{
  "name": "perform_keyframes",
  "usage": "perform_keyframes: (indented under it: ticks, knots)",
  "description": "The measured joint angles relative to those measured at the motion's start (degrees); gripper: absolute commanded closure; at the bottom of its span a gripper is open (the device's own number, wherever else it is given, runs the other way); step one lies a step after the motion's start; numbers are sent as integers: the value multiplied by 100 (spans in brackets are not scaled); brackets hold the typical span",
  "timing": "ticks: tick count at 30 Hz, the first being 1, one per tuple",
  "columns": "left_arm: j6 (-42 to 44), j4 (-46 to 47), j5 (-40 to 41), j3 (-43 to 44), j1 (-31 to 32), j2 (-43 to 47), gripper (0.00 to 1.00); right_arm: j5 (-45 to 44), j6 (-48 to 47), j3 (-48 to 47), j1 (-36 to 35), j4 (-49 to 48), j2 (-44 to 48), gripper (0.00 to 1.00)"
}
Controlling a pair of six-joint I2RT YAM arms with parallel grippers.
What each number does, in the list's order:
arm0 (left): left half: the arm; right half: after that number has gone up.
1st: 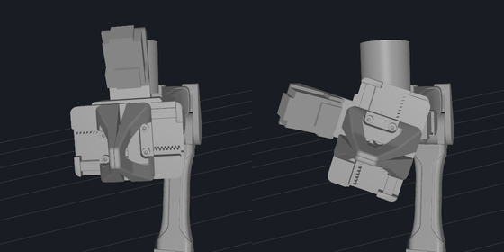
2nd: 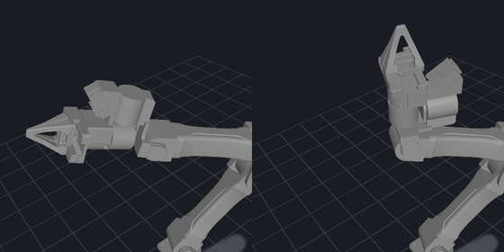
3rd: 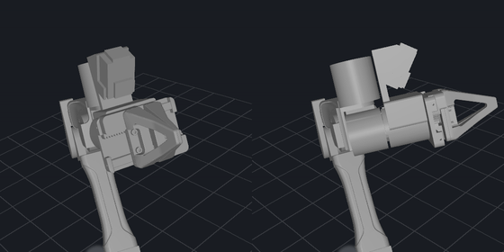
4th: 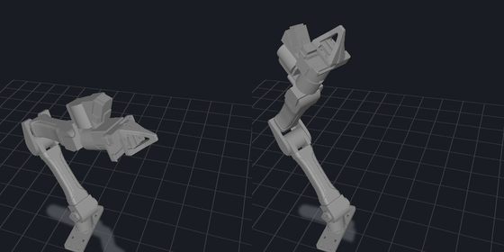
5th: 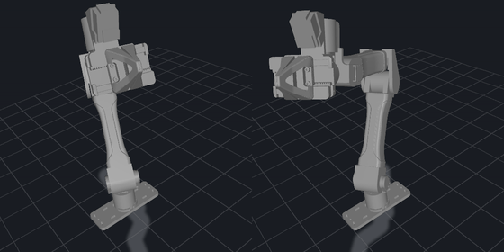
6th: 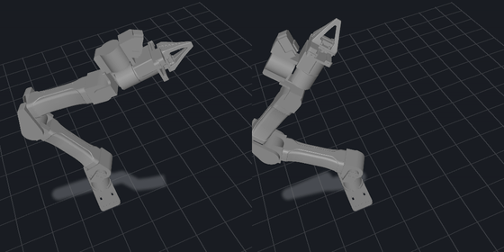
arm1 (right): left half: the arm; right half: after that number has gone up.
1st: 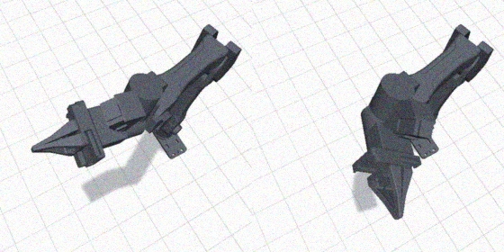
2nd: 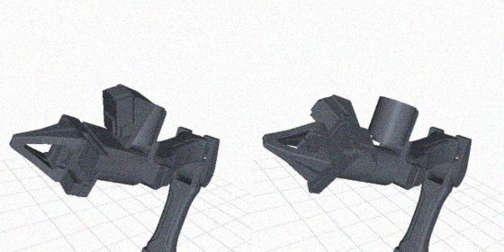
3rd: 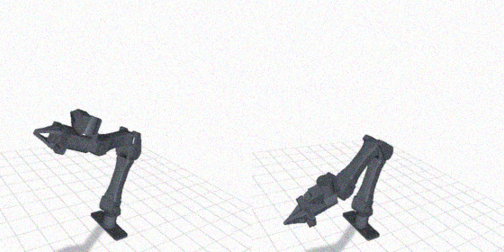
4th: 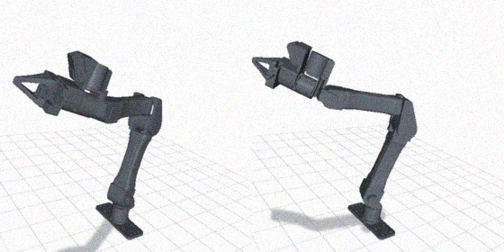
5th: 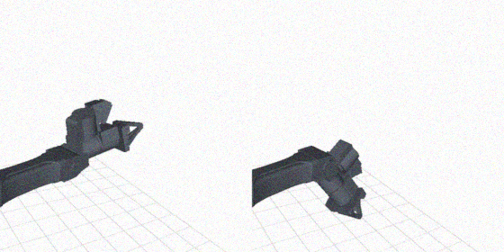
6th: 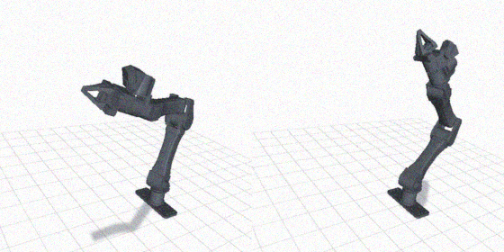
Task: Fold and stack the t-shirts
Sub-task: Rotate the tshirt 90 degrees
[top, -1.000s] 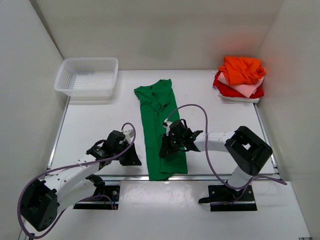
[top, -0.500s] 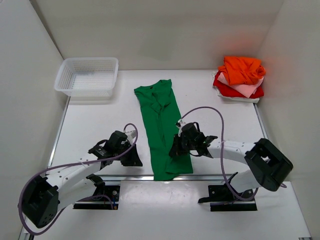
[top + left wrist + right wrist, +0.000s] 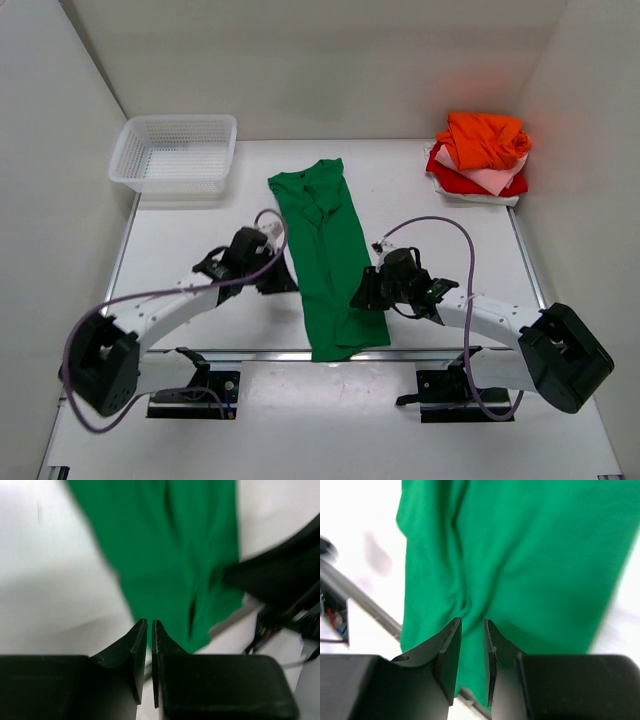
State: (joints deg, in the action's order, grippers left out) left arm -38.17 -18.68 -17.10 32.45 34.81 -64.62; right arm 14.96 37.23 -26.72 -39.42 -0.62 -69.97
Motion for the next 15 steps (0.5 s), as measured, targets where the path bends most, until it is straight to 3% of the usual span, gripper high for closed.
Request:
perform_keyframes:
  ticks: [8,15]
  knots:
    - [269,487,610,2542,-409,-2780,77,-317,-313,-4,177,494,22,75]
    - [566,-223,938,4428,-776,-5123,79,-396,-479,-177,-13,898,-249,74]
